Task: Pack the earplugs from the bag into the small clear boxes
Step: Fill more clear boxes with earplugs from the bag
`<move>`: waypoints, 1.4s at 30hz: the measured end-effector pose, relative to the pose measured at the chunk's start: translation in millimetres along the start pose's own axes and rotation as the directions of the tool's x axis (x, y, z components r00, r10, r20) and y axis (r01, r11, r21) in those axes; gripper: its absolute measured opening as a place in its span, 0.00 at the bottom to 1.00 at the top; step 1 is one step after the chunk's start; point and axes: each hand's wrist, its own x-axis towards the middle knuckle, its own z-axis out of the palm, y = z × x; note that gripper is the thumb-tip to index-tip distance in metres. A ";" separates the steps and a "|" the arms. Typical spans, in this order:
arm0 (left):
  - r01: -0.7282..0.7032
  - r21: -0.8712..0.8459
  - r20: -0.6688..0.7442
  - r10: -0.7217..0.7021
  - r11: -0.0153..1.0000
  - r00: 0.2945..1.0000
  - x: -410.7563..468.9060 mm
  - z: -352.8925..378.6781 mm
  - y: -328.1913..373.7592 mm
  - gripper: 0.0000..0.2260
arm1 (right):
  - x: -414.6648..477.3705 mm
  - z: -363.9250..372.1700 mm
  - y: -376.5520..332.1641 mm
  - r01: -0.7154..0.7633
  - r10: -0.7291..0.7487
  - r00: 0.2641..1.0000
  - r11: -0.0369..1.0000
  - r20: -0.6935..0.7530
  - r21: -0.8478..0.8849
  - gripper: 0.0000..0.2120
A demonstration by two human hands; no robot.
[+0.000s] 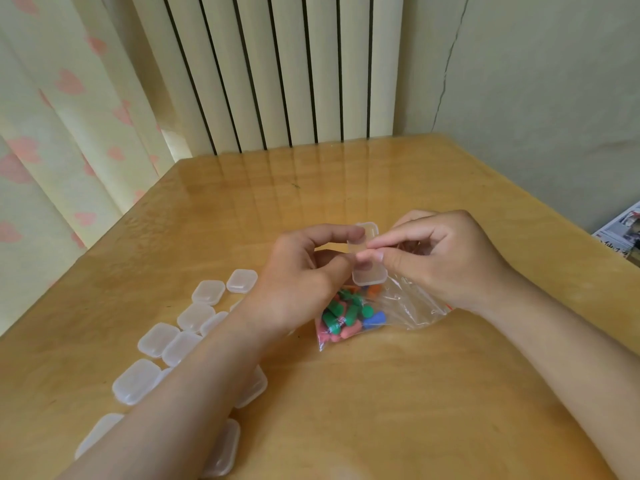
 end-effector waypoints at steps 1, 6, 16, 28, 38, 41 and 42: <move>0.001 -0.001 -0.001 -0.001 1.000 1.000 0.1 0.5 0.0 0.10 | -0.3 -0.1 1.3 0.007 -0.007 1.000 1.000 0.003 -0.030 0.07; 0.006 0.029 -0.037 -0.005 1.000 0.999 1.0 1.9 -1.1 0.08 | -1.2 -0.2 2.4 -0.003 0.008 0.999 0.992 0.039 -0.126 0.08; 0.042 0.057 -0.170 -0.032 0.997 0.985 5.8 -4.2 -1.8 0.08 | 6.6 -17.3 -3.1 -0.192 0.189 0.962 0.981 -0.195 0.002 0.14; 0.167 0.130 -0.295 -0.123 0.977 0.948 17.8 -15.4 -12.3 0.08 | -2.5 -7.0 -9.4 -0.510 0.517 0.788 0.852 0.334 -0.118 0.25; 0.166 0.201 -0.380 -0.079 0.966 0.922 22.2 -20.8 -15.6 0.07 | -4.0 -4.6 -15.7 -0.519 0.506 0.749 0.849 0.428 -0.095 0.22; 0.174 0.169 -0.366 -0.102 0.970 0.925 22.1 -20.5 -16.0 0.07 | -5.0 -3.3 -9.2 -0.476 0.466 0.756 0.874 0.460 -0.102 0.18; 0.175 0.167 -0.354 -0.106 0.970 0.929 21.8 -19.6 -15.9 0.07 | -5.6 -3.2 -8.0 -0.453 0.445 0.760 0.885 0.473 -0.106 0.13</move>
